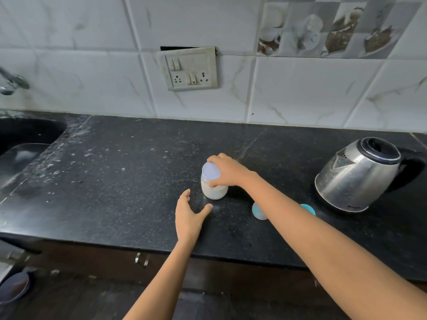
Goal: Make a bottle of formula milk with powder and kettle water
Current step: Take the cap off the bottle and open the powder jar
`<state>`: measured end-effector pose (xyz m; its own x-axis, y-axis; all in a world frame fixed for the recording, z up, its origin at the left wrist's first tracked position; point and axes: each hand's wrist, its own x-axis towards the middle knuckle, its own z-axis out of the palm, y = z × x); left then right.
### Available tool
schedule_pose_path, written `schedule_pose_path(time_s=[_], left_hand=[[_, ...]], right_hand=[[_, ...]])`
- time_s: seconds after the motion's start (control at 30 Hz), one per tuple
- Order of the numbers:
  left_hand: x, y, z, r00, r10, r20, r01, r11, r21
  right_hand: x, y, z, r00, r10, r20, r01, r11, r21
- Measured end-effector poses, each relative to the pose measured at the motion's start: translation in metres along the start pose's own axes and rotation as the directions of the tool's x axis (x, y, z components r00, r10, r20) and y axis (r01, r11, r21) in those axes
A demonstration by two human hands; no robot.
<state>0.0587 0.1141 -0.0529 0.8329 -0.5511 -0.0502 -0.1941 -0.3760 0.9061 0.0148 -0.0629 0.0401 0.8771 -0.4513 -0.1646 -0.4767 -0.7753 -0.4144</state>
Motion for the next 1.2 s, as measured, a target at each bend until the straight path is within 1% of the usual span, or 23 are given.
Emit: schedule_pose_path(time_s=[0.1, 0.23, 0.3, 0.4, 0.43, 0.47, 0.53, 0.57, 0.6, 0.67, 0.77, 0.97, 1.2], left_hand=[[-0.008, -0.004, -0.003, 0.999, 0.022, 0.05, -0.024, 0.999, 0.025], [-0.014, -0.008, -0.004, 0.995, 0.04, 0.09, -0.043, 0.999, 0.027], [-0.016, -0.004, -0.004, 0.993, 0.05, 0.103, -0.051, 0.999, 0.009], [-0.014, 0.008, -0.004, 0.985, 0.108, 0.135, -0.102, 0.993, -0.05], [-0.011, 0.013, -0.004, 0.982, 0.123, 0.145, -0.113, 0.991, -0.073], [-0.008, 0.017, -0.003, 0.979, 0.13, 0.157, -0.116, 0.989, -0.095], [-0.002, 0.023, -0.002, 0.974, 0.134, 0.181, -0.114, 0.986, -0.119], [0.0, 0.025, -0.001, 0.972, 0.138, 0.192, -0.116, 0.986, -0.12], [0.002, 0.026, -0.001, 0.97, 0.144, 0.198, -0.122, 0.985, -0.121], [0.005, 0.024, -0.001, 0.967, 0.14, 0.211, -0.115, 0.985, -0.13], [0.01, 0.022, 0.0, 0.971, 0.098, 0.219, -0.064, 0.985, -0.158], [0.009, 0.02, 0.003, 0.981, 0.07, 0.18, -0.038, 0.984, -0.173], [0.004, 0.021, 0.011, 0.992, 0.041, 0.121, -0.019, 0.985, -0.173]], right_hand=[[-0.02, -0.005, 0.005, 0.998, -0.055, 0.035, 0.056, 0.998, -0.013], [-0.042, -0.014, 0.013, 0.995, -0.078, 0.054, 0.078, 0.997, 0.001], [-0.047, -0.018, 0.012, 0.993, -0.09, 0.075, 0.094, 0.995, -0.044], [-0.048, -0.028, 0.007, 0.992, -0.077, 0.104, 0.088, 0.99, -0.111], [-0.046, -0.032, 0.006, 0.993, -0.068, 0.099, 0.084, 0.981, -0.173], [-0.044, -0.036, 0.006, 0.995, -0.056, 0.084, 0.077, 0.959, -0.273], [-0.04, -0.042, 0.01, 0.999, -0.013, 0.051, 0.036, 0.869, -0.493], [-0.039, -0.045, 0.013, 0.999, 0.016, 0.05, 0.014, 0.831, -0.556], [-0.039, -0.047, 0.017, 0.998, 0.039, 0.053, -0.001, 0.813, -0.582], [-0.039, -0.048, 0.022, 0.998, 0.042, 0.046, -0.008, 0.821, -0.57], [-0.039, -0.044, 0.018, 0.996, -0.068, 0.049, 0.084, 0.831, -0.55], [-0.038, -0.03, 0.016, 0.976, -0.216, 0.028, 0.199, 0.837, -0.51], [-0.033, -0.02, 0.016, 0.95, -0.309, 0.042, 0.289, 0.821, -0.492]])
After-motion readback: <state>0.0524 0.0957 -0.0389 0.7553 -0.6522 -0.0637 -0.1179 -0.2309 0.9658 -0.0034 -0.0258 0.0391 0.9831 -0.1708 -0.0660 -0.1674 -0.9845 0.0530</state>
